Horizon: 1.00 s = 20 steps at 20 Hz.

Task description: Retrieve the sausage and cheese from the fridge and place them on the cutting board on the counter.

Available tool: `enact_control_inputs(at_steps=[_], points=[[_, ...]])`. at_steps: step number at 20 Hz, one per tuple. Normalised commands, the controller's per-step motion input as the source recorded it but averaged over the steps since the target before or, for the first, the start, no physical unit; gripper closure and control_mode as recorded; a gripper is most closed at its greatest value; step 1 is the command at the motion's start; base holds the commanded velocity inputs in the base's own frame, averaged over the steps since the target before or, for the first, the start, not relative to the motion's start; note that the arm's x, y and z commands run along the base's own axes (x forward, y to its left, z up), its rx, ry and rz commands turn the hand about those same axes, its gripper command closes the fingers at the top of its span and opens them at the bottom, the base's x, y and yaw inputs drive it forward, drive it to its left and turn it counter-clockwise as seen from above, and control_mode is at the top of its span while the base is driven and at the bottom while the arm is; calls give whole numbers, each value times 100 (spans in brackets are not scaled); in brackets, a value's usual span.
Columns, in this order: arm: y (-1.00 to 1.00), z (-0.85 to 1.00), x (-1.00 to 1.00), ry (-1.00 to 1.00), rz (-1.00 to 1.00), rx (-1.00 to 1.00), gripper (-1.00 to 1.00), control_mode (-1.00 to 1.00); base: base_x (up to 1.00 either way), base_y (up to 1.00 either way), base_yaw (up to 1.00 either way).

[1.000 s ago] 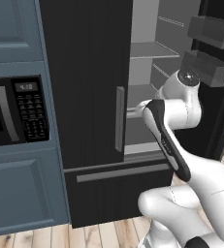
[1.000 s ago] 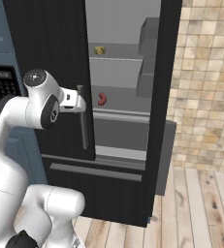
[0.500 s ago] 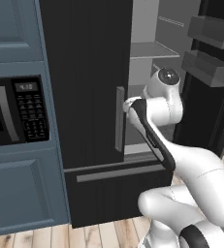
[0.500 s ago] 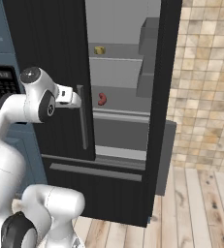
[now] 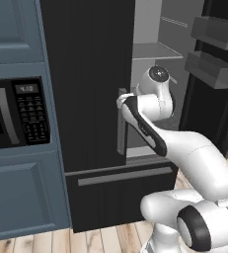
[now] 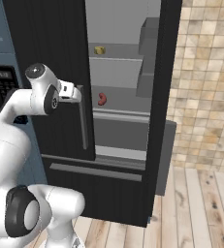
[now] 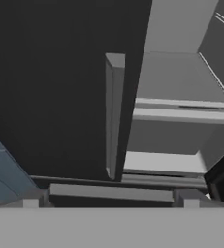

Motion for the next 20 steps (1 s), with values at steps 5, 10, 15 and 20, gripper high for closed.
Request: enact_control_inputs(at_steps=[5,10,15,20], points=[[0,0,57,-4,0,5,-100,-100,0,0,0],[0,-5,46,-2,0,6,-100,-100,0,0,0],[0,-23,30,-9,0,4,-100,-100,0,0,0],[0,-23,39,-5,-2,1,-100,-100,0,0,0]])
